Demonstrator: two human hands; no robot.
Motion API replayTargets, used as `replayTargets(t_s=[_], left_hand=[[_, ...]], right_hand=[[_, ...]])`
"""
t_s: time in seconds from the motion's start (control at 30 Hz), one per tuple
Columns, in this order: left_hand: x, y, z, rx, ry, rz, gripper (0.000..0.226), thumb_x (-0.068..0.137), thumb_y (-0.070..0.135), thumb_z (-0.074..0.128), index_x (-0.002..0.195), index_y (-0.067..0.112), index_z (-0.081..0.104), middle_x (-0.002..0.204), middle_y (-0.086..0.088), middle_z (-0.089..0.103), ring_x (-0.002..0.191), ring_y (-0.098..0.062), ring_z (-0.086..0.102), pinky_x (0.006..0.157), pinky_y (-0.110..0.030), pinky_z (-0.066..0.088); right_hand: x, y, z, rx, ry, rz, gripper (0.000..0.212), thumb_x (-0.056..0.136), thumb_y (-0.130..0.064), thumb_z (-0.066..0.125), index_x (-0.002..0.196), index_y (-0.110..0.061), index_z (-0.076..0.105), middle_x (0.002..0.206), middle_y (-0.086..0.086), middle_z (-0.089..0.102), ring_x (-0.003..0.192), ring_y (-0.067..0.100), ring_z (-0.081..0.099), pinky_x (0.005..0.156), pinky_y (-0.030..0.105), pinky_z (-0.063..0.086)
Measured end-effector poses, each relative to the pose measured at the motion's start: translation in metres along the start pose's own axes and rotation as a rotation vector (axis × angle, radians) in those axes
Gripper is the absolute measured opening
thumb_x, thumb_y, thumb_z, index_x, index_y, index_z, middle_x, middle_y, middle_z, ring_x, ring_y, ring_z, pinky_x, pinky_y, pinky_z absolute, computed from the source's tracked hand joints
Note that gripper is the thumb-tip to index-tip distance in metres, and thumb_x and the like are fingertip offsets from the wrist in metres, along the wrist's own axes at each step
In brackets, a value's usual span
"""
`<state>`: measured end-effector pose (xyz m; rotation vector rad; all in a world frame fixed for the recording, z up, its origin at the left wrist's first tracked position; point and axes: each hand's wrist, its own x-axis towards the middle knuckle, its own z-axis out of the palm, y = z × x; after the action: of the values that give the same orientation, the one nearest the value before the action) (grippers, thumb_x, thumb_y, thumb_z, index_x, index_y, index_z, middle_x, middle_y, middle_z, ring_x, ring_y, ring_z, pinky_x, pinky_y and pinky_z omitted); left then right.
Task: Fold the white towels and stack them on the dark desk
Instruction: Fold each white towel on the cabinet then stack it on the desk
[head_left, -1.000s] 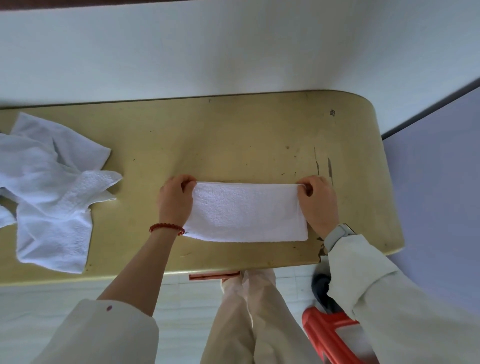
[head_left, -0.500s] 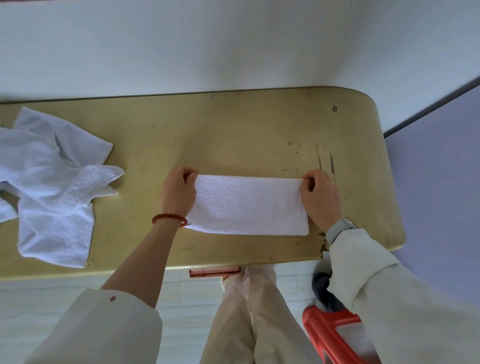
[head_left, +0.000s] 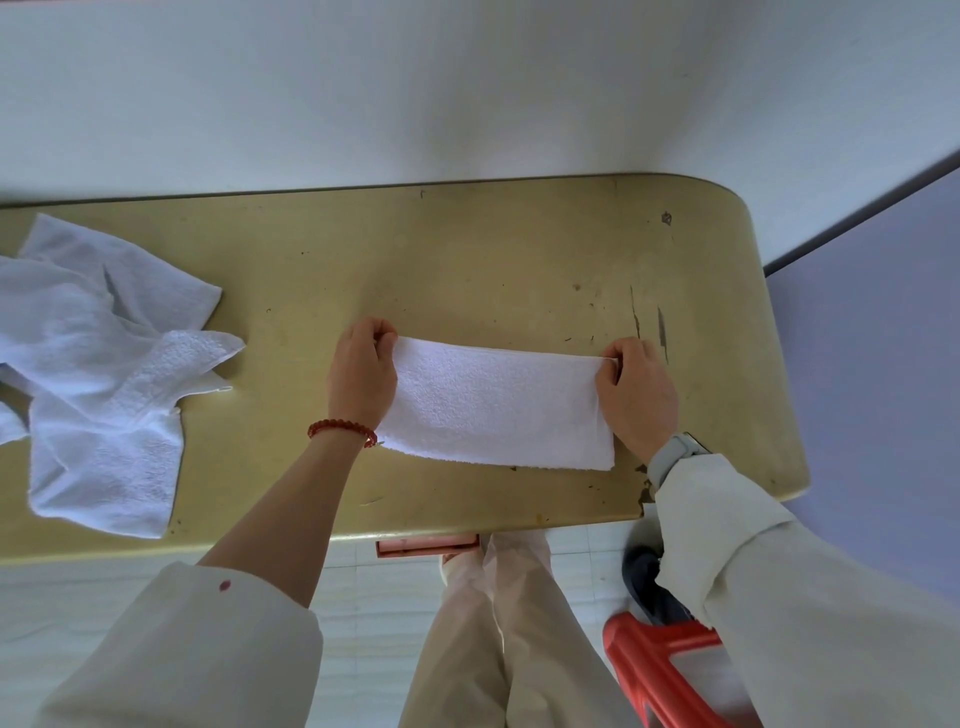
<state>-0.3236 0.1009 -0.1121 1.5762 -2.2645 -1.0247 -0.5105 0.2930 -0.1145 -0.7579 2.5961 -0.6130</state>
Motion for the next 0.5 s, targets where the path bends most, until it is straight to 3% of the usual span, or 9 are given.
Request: replayTargets(t_s=[0.5], left_hand=[[0.003, 0.017, 0.006, 0.231, 0.053, -0.063, 0.021, 0.093, 0.012, 0.038, 0.098, 0.006, 0.057, 0.105, -0.011, 0.053, 0.095, -0.027, 0.051, 0.071, -0.034, 0.040]], right_hand=[[0.001, -0.009, 0.000, -0.057, 0.013, 0.059, 0.018, 0.092, -0.012, 0.040, 0.103, -0.005, 0.052, 0.103, 0.011, 0.053, 0.078, 0.023, 0.049, 0.066, 0.035, 0.044]])
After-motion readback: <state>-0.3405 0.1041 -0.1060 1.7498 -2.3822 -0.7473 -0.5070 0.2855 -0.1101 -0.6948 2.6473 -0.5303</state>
